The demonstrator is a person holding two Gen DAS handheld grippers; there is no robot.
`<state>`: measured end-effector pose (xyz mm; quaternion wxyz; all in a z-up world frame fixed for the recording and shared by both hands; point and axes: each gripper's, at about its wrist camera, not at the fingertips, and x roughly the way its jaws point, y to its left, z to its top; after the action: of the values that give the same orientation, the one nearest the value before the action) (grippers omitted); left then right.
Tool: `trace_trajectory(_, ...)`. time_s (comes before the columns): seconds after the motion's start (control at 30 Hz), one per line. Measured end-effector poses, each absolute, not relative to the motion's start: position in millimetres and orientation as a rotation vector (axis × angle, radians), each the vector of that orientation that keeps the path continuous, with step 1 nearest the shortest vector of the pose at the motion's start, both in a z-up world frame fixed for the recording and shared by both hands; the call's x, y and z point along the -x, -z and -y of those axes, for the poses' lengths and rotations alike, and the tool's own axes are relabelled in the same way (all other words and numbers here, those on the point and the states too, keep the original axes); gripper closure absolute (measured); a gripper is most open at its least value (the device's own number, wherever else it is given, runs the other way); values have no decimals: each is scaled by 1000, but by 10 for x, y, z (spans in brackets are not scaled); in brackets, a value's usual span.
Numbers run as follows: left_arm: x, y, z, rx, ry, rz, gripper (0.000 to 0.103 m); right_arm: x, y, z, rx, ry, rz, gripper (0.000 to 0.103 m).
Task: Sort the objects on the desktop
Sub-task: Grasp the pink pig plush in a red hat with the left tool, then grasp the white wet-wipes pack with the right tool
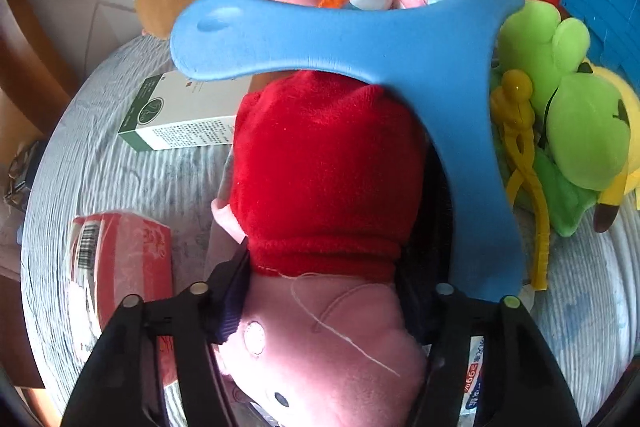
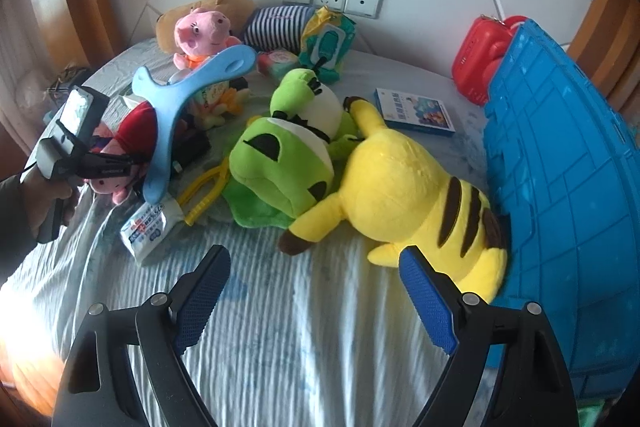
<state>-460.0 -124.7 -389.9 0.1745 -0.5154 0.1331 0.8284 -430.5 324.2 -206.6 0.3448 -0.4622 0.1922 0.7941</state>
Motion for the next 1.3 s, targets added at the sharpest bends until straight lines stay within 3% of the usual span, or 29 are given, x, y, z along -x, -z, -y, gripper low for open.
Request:
trace_trajectory(0.4, 4208, 3276, 1455, 1375, -2402, -270, 48, 4482, 2097, -3148, 1189, -2136, -499, 16)
trace_trajectory(0.67, 3748, 2838, 1959, 1320, -2509, -215, 48, 5192, 2702, -2746, 1270, -2304, -502, 16)
trace_trajectory(1.0, 3160, 2720, 2556, 1364, -2585, -182, 48, 6200, 3517, -2306, 1387, -2418, -516, 16)
trace_trajectory(1.3, 2961, 2713, 2711, 1381, -2611, -169, 48, 6642, 3714, -2281, 1365, -2328, -454, 13)
